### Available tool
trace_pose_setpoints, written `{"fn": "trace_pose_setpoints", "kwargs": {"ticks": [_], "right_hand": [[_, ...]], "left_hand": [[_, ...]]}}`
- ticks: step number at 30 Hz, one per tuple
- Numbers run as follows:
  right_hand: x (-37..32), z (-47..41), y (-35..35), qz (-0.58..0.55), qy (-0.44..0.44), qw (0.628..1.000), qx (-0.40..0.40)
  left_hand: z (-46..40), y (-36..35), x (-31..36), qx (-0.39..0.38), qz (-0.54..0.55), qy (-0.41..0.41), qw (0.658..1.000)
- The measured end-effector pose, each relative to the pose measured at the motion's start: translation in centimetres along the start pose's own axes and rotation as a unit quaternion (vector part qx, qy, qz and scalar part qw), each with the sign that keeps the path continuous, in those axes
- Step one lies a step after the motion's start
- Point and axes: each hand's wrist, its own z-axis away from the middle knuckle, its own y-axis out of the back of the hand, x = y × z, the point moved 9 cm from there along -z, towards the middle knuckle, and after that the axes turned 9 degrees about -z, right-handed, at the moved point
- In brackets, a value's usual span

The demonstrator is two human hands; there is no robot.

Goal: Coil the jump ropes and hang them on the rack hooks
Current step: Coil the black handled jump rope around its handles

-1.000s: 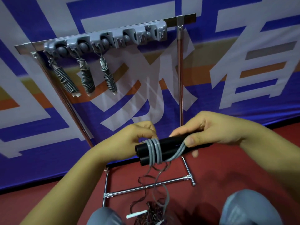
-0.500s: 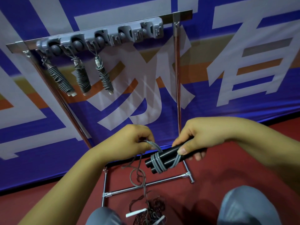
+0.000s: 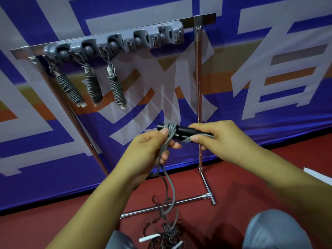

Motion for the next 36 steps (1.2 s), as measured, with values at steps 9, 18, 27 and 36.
{"fn": "trace_pose_setpoints", "kwargs": {"ticks": [9, 18, 27, 36], "right_hand": [[-1.7, 1.2, 0.8, -0.209, 0.059, 0.970, 0.112], [-3.1, 1.5, 1.8, -0.104, 0.111, 0.977, 0.149], [-3.9, 1.6, 1.2, -0.210, 0.105, 0.967, 0.100], [-3.0, 2.4, 0.8, -0.249, 0.090, 0.955, 0.134]], "left_hand": [[-0.7, -1.3, 2.2, -0.056, 0.016, -0.017, 0.998], [1.7, -6.3, 1.6, -0.422, 0.422, 0.125, 0.793], [0.3, -4.5, 1.4, -0.251, 0.354, 0.097, 0.896], [0.0, -1.1, 3.5, -0.081, 0.130, -0.064, 0.986]]}}
